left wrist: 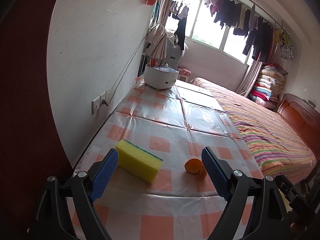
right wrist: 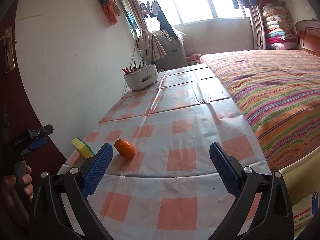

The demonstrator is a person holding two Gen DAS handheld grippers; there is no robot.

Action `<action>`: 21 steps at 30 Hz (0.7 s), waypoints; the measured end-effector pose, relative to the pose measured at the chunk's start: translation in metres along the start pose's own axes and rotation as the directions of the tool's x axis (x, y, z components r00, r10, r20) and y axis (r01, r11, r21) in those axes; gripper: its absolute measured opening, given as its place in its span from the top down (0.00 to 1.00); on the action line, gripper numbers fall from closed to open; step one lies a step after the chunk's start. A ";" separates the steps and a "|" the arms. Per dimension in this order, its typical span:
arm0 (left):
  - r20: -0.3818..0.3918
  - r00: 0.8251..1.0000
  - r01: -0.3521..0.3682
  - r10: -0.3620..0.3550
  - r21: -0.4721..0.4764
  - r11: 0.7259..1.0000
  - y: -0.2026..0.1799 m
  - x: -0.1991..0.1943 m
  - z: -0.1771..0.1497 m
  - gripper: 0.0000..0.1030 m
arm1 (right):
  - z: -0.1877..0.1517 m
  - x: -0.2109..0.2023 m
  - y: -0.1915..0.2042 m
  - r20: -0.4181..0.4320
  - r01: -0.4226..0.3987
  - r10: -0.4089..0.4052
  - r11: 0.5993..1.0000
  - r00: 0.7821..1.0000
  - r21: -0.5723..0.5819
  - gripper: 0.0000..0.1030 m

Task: Collect trash
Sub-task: 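Move both grippers back to the table toward the sponge and orange peel, then close the right gripper around the orange peel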

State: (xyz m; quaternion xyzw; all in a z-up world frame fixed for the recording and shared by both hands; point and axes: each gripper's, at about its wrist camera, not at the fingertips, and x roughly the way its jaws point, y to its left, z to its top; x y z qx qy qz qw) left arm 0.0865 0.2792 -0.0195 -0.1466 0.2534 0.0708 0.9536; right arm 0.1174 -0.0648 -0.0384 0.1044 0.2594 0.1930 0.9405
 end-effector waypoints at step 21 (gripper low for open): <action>-0.004 1.000 -0.023 0.023 -0.037 0.999 0.018 -0.001 0.002 0.20 | 0.013 0.035 0.031 -0.076 -0.129 0.123 0.989 0.989 -0.078 0.07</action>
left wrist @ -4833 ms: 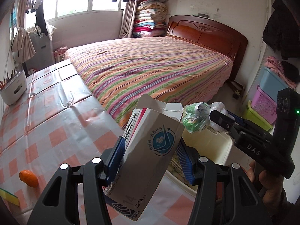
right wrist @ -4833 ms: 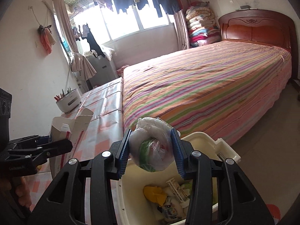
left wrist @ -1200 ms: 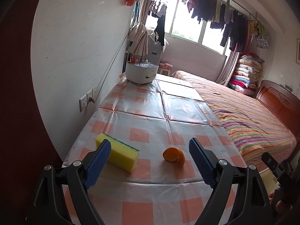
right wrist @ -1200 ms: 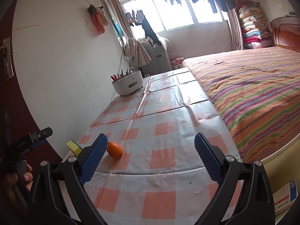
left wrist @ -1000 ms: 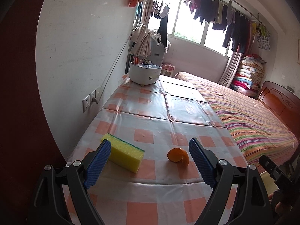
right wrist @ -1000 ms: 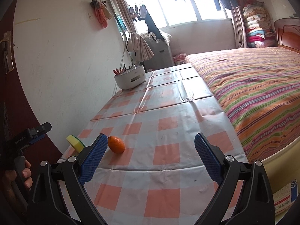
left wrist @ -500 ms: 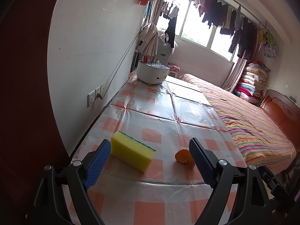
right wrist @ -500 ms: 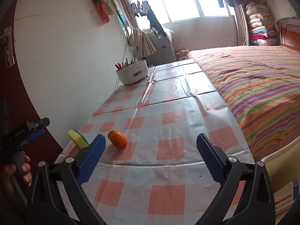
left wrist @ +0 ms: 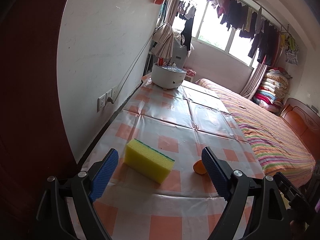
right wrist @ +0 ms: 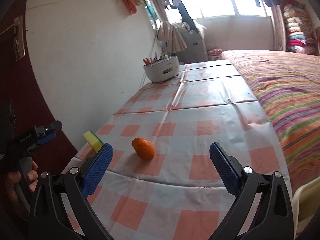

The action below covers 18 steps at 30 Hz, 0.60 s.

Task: Collect trash
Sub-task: 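Close the right gripper around the orange peel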

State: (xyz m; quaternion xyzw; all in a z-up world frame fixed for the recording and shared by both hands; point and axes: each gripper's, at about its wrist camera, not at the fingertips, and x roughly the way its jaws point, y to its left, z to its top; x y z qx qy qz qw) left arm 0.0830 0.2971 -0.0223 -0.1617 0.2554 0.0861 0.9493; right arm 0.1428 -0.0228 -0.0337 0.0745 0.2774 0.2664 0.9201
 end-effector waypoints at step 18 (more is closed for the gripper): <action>-0.060 0.998 -0.026 0.023 -0.064 0.998 0.020 0.016 0.000 0.20 | 0.005 0.133 0.059 -0.306 -0.119 0.053 0.973 0.950 -0.199 0.07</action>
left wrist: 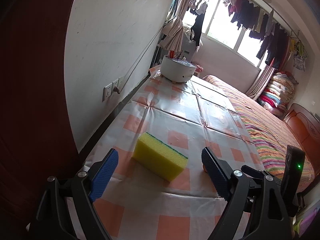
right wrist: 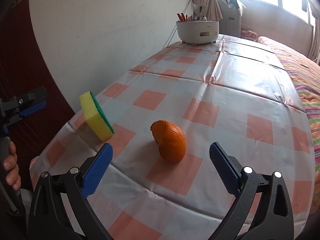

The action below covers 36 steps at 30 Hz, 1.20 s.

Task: Collect trash
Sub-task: 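Close the right gripper around the orange peel, then grasp the yellow-green sponge with the left gripper and lift it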

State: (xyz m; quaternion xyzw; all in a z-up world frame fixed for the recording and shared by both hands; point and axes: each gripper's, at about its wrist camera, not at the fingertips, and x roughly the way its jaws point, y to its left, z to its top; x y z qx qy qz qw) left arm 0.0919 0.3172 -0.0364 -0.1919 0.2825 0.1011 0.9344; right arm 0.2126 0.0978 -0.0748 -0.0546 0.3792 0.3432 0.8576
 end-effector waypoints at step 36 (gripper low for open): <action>-0.123 0.987 -0.129 0.107 -0.193 0.973 0.004 0.057 0.010 0.20 | 0.007 0.028 -0.011 -0.125 -0.001 0.003 1.000 0.992 0.015 0.71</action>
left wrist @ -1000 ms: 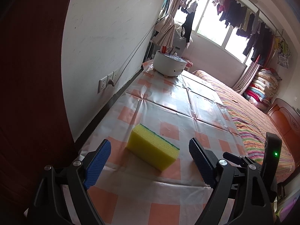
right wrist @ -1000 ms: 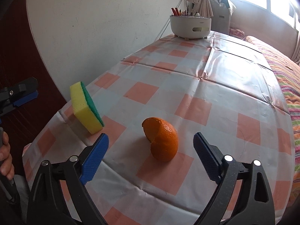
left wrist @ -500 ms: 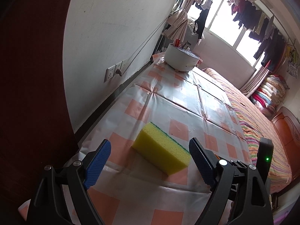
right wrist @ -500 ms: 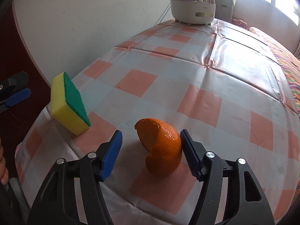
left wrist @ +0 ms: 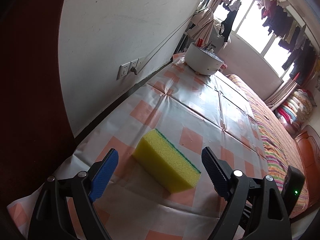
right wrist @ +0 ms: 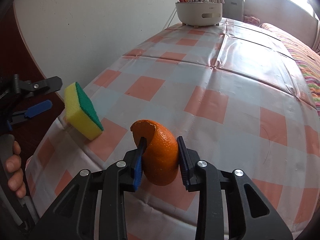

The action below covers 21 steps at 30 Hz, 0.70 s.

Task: Collect trash
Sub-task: 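Grasp the yellow-green sponge with the left gripper and lift it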

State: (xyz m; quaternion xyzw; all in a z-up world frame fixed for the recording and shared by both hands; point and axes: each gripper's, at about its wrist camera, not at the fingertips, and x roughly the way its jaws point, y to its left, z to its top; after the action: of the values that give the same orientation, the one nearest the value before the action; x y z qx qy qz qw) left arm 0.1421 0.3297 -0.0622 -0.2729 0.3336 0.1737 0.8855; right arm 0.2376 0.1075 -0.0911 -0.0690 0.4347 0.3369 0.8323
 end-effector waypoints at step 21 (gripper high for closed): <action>-0.136 0.976 -0.184 0.172 -0.087 0.979 -0.017 0.039 -0.002 0.20 | -0.021 -0.059 -0.007 0.119 -0.065 0.058 0.996 0.991 0.057 0.71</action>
State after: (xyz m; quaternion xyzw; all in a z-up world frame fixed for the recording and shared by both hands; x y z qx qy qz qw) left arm 0.1775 0.3199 -0.0834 -0.2960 0.4038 0.2508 0.8286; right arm 0.2046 0.0639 -0.0593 -0.0103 0.3971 0.3525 0.8473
